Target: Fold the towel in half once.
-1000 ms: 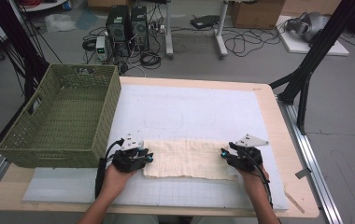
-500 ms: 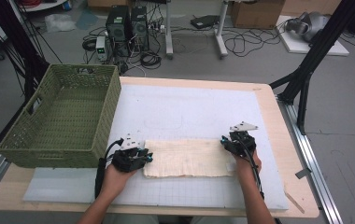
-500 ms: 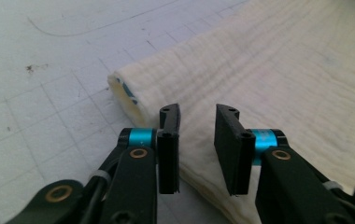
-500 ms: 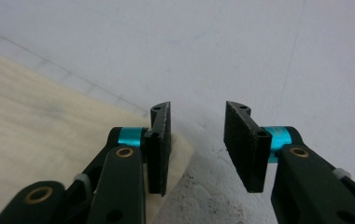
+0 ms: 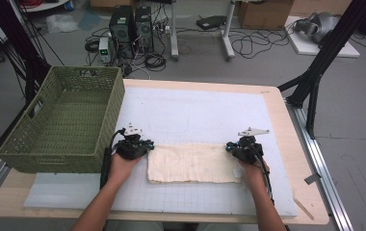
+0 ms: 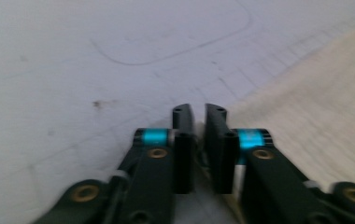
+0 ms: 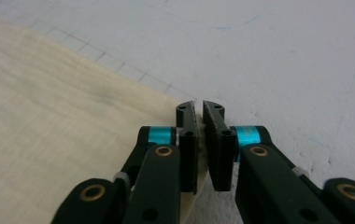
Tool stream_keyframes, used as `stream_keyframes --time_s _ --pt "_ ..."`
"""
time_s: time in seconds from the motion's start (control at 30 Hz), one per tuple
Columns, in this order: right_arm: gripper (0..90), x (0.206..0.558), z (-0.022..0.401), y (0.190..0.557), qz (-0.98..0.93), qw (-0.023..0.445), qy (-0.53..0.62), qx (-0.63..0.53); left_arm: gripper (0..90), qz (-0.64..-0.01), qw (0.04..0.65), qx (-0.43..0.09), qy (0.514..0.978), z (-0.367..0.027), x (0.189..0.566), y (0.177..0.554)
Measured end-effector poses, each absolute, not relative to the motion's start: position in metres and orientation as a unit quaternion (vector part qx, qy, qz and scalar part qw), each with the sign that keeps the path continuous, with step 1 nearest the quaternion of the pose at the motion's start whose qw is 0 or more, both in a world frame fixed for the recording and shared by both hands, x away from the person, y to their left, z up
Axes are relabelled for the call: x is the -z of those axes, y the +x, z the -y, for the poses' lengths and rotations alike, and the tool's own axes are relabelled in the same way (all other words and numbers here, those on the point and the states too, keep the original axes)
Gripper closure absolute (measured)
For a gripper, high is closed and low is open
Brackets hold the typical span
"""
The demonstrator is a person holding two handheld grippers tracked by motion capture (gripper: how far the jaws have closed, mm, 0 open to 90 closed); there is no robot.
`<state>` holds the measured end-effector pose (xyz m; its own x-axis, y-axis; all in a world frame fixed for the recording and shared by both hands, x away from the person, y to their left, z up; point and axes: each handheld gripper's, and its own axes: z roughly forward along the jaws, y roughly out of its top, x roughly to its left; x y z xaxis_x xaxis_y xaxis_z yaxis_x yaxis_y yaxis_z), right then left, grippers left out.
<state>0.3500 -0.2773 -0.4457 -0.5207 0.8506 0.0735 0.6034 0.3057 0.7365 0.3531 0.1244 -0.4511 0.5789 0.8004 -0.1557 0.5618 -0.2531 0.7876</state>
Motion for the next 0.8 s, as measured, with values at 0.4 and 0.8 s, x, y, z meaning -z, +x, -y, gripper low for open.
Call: stream_keyframes --time_s 0.4,0.8 --pt "86.0 0.446 0.272 0.336 -0.787 0.227 0.457 -0.346 86.0 -0.455 0.427 -0.193 0.758 -0.120 0.448 0.367" --pt "60.4 0.430 0.289 0.327 -0.734 0.265 0.467 -0.416 47.6 -0.458 0.467 -0.170 0.737 -0.140 0.436 0.346"
